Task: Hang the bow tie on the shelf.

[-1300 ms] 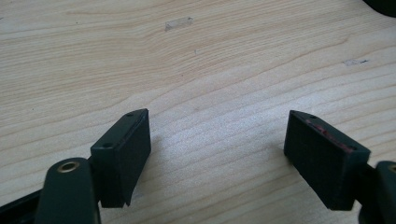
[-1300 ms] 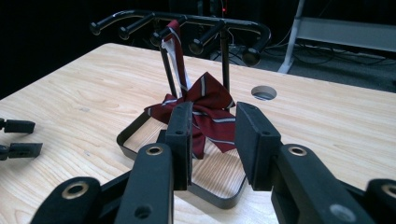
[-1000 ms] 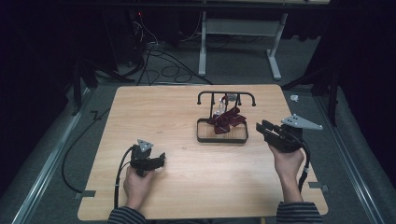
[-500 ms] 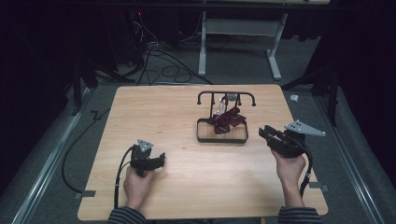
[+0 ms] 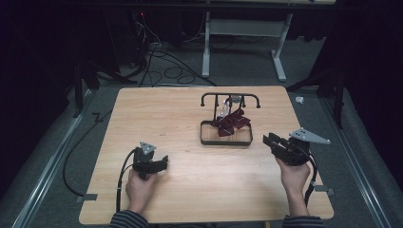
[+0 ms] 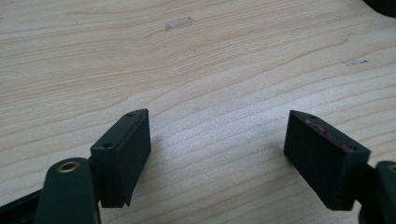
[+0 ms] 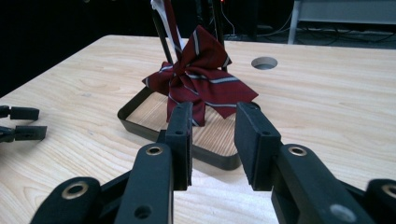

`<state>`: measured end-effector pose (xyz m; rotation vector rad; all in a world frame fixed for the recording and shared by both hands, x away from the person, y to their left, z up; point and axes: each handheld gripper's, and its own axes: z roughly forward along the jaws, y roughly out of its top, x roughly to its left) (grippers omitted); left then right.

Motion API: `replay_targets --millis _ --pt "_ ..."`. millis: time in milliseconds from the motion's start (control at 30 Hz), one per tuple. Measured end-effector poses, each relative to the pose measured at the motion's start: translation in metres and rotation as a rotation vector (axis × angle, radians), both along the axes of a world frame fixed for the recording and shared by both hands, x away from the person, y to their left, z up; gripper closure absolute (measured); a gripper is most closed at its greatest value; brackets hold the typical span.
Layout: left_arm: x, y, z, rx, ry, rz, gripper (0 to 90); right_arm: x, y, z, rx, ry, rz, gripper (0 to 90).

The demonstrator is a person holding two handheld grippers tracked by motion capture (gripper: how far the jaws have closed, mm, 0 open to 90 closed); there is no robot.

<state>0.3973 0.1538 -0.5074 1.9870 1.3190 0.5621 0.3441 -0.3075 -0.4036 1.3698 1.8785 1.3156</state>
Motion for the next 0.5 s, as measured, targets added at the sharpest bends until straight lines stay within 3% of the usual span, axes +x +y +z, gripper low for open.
replay_targets --millis 500 --pt "0.000 0.000 0.000 0.000 0.000 0.000 23.4 -0.002 0.005 -0.016 0.010 0.034 0.012 69.1"
